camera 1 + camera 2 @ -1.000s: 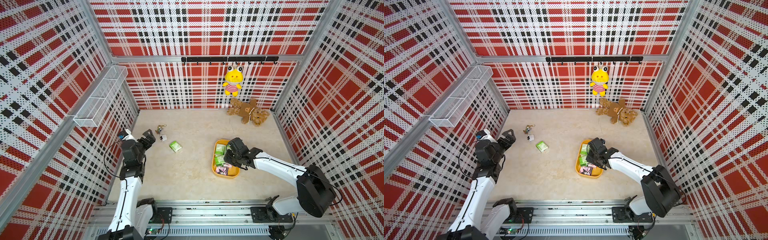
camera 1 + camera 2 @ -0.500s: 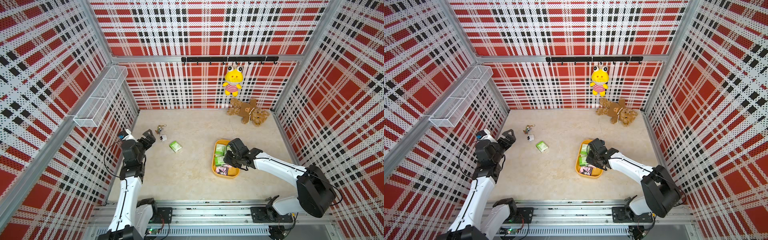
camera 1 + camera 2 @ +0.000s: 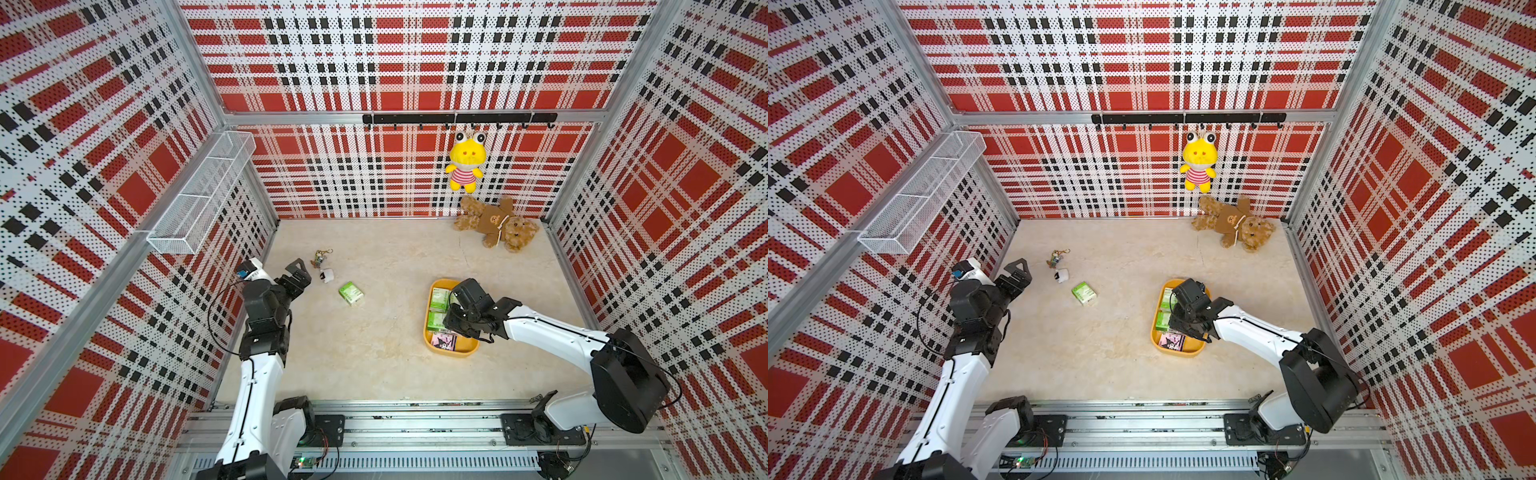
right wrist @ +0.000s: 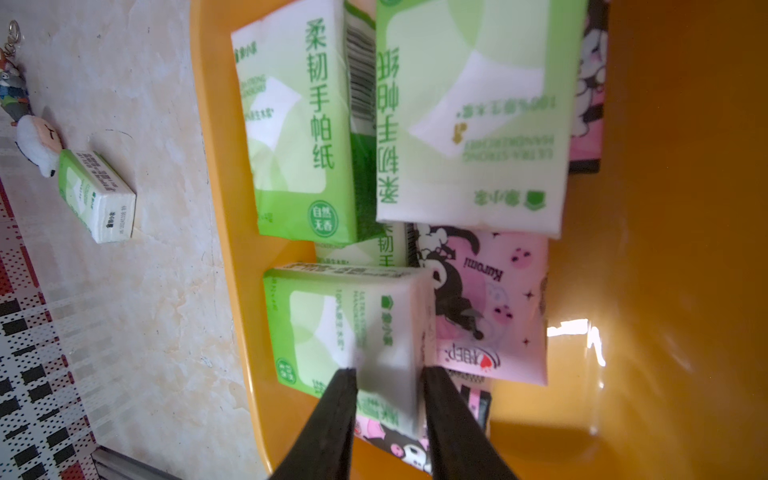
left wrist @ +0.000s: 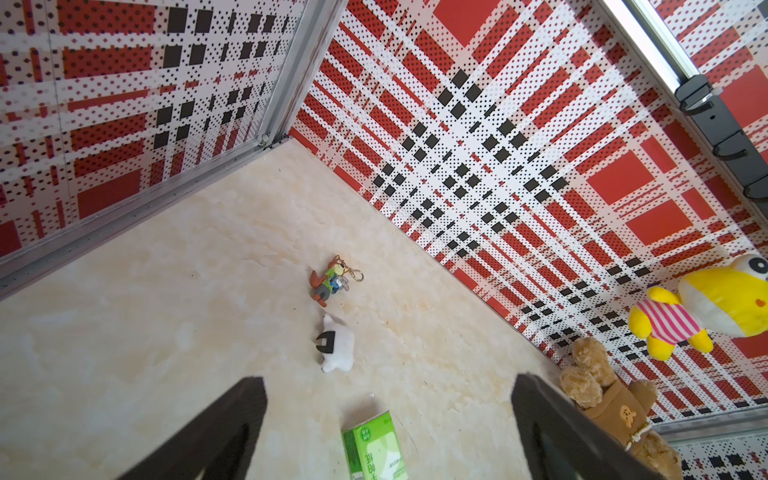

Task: Put the pocket tissues into the storage box
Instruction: Place the pocket tissues in the storage box, then pick up the pocket tissues from the center of the board.

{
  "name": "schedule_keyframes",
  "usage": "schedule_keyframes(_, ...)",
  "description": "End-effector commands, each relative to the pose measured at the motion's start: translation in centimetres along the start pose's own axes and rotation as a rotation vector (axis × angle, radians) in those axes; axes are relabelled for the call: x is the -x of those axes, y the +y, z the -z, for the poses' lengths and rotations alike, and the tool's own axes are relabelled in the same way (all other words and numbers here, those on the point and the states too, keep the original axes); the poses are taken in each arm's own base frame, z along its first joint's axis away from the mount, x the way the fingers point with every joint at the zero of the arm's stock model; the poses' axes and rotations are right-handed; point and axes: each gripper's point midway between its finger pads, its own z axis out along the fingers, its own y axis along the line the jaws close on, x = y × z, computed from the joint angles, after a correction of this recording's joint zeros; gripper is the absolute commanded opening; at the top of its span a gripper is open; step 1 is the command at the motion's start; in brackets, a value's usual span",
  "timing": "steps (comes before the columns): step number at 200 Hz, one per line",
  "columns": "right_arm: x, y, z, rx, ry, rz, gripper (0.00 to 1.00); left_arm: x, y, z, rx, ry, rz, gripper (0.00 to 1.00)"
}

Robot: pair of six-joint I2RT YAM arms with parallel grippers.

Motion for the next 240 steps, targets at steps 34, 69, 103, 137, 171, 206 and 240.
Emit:
schedule_keyframes(34,0.9,1.1,0.6,0.008,-0.033,0.035,0.48,0.9,-0.7,0.4,-0.019,-0.029,-0.018,1.0)
schedule_keyframes(69,1.7,1.1,3.0,0.02,-0.103,0.054,0.51,1.0,-0.5,0.6,-0.009,-0.039,-0.024,1.0)
schedule_keyframes(103,3.8,2.5,5.8,-0.018,-0.195,0.168,0.53,0.7,-0.4,0.5,-0.01,-0.034,-0.013,1.0)
schedule_keyframes(137,5.3,9.1,6.5,-0.021,-0.255,0.417,0.67,1.1,-0.5,0.6,-0.008,-0.044,-0.012,1.0)
schedule_keyframes(171,5.1,16.9,4.2,0.039,-0.246,0.625,0.79,1.1,-0.4,0.7,-0.005,-0.049,0.003,1.0)
schedule_keyframes(206,3.2,23.0,-0.1,0.169,-0.152,0.769,0.91,1.6,-0.6,1.2,0.0,-0.062,-0.013,1.0)
schedule_keyframes(240,1.5,26.8,-2.8,0.245,-0.127,0.872,1.0,1.7,-0.4,1.2,0.008,-0.06,-0.019,1.0)
